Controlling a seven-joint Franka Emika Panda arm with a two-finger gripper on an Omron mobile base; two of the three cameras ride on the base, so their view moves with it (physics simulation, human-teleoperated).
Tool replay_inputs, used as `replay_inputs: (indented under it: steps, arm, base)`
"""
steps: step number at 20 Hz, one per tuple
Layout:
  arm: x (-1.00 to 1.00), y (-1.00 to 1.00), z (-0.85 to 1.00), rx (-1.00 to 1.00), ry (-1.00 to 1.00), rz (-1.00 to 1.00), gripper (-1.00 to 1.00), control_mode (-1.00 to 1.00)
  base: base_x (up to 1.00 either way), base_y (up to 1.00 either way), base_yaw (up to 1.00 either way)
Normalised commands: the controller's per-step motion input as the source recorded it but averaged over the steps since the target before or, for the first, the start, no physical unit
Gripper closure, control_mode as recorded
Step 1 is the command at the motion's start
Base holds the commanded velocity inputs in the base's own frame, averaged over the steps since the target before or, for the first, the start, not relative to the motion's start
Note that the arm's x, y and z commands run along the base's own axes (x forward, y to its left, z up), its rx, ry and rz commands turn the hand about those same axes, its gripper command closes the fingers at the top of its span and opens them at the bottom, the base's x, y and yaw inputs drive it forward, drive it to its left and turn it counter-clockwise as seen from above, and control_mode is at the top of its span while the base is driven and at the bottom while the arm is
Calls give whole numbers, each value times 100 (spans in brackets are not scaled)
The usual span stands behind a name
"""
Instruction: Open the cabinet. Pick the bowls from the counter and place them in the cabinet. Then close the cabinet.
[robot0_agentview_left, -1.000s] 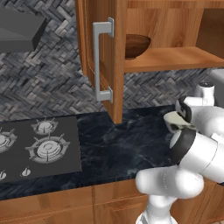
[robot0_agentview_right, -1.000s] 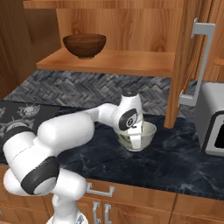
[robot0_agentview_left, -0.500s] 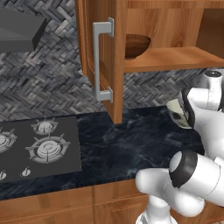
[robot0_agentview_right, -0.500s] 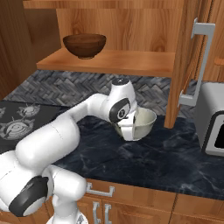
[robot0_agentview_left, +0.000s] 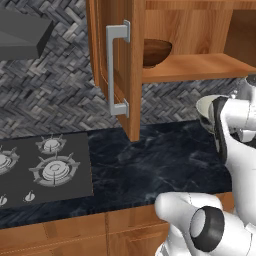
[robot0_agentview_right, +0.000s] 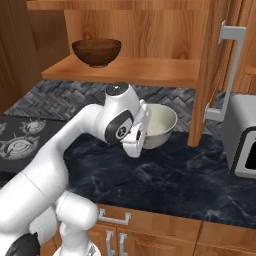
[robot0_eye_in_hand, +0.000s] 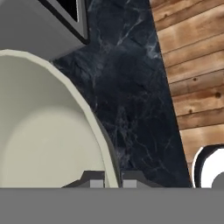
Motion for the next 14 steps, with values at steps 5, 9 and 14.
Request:
replay_inputs:
  steps: [5, 9, 14]
  arm:
    - [-50, 5, 61, 0, -23, -3, 100, -100]
    - [-42, 3, 62, 0, -23, 0, 100, -100]
    - [-31, 1, 69, 0, -23, 0, 100, -100]
  base:
    - [0, 0, 0]
    - [0, 0, 0]
    - [0, 0, 0]
